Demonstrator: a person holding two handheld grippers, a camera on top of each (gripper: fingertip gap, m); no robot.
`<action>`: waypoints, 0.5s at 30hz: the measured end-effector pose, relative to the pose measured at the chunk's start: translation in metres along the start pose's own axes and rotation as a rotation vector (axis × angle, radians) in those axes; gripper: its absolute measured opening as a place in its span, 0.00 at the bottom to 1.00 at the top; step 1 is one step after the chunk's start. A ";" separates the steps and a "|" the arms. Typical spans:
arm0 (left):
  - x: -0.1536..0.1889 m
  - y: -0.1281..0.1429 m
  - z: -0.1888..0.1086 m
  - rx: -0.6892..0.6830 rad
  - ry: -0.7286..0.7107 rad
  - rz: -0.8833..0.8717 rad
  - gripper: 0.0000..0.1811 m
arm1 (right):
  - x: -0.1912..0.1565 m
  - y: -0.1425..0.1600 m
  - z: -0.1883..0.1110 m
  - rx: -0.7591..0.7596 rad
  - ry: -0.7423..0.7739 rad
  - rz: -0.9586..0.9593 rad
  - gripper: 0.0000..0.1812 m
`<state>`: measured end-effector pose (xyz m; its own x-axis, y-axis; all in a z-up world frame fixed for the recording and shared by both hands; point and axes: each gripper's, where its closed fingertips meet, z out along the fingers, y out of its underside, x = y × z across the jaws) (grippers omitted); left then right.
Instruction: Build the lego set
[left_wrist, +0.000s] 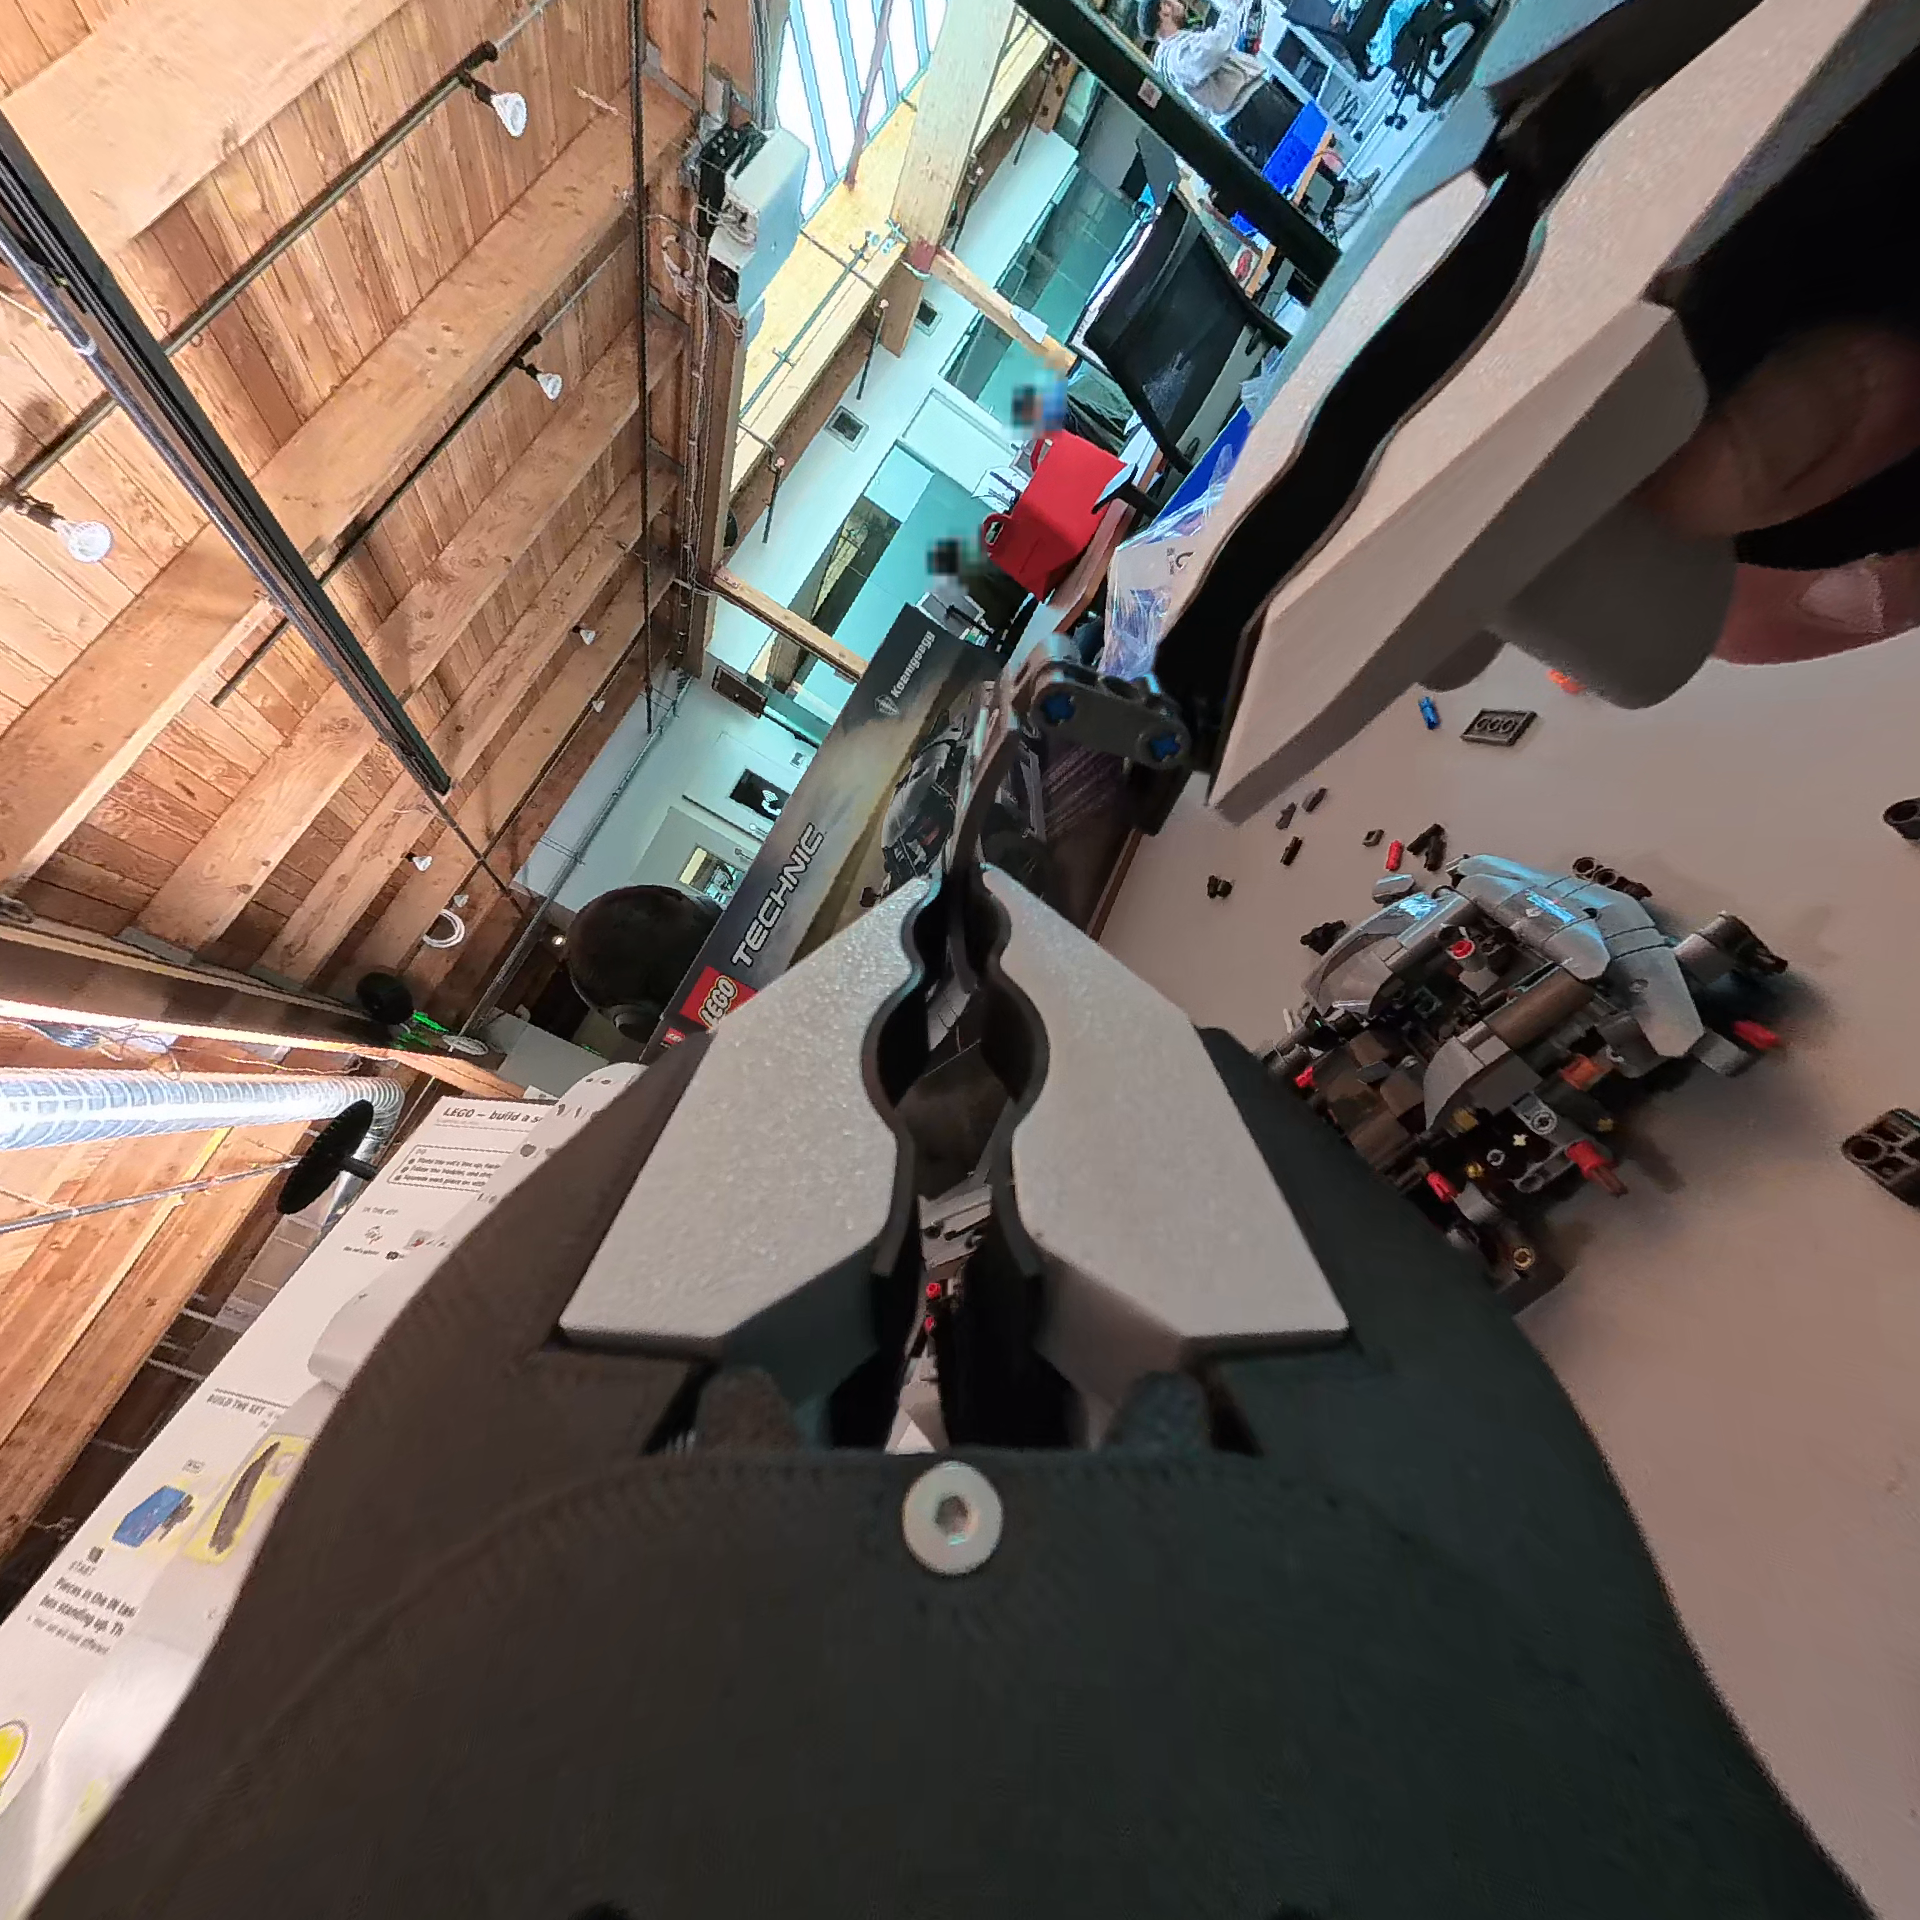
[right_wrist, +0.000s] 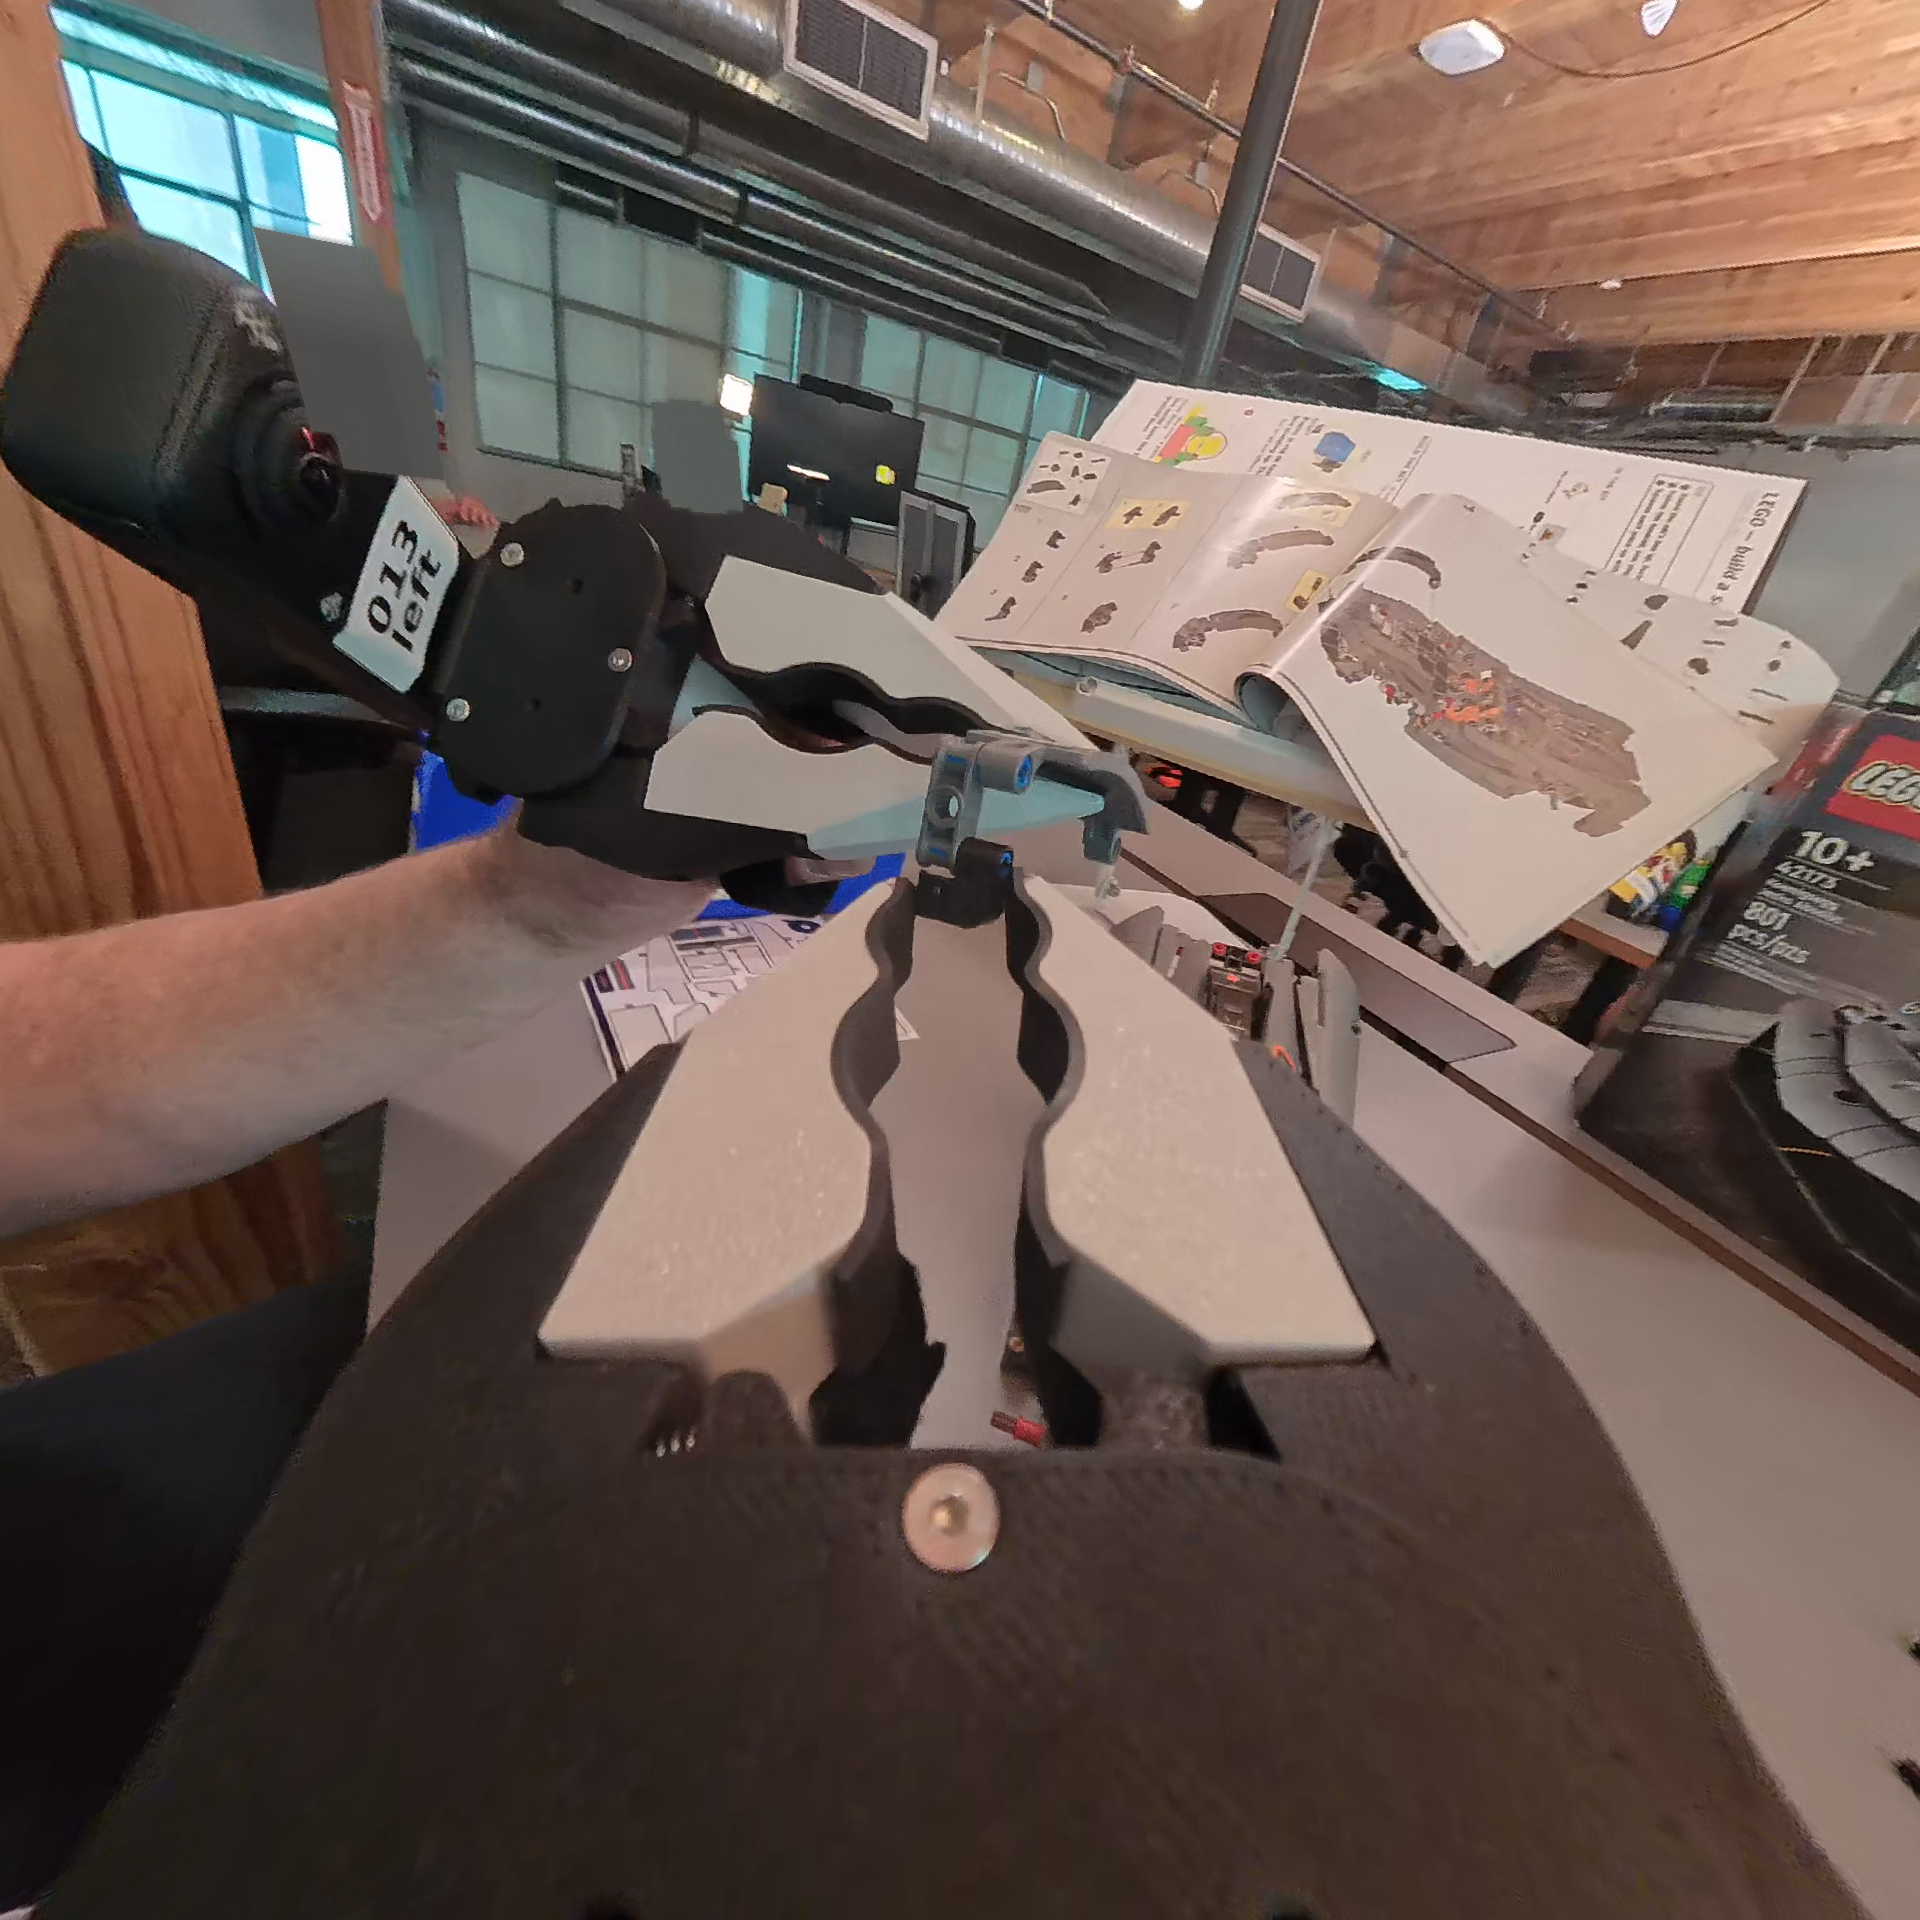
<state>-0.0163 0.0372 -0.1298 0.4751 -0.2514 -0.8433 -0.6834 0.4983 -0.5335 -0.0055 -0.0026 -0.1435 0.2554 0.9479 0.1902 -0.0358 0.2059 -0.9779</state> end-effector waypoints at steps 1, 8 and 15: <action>0.000 0.000 0.000 0.002 0.000 -0.004 0.00 | 0.000 -0.001 -0.001 0.011 -0.012 0.021 0.09; 0.000 -0.001 0.000 0.008 0.007 -0.023 0.00 | -0.001 -0.002 -0.002 0.039 -0.082 0.122 0.09; -0.001 -0.005 -0.001 0.015 0.008 -0.023 0.00 | 0.002 -0.007 -0.008 0.127 -0.226 0.334 0.09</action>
<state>-0.0137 0.0345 -0.1262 0.4860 -0.2697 -0.8313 -0.6638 0.5047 -0.5519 0.0034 -0.0042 -0.1369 -0.0087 0.9942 -0.1075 -0.2028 -0.1070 -0.9734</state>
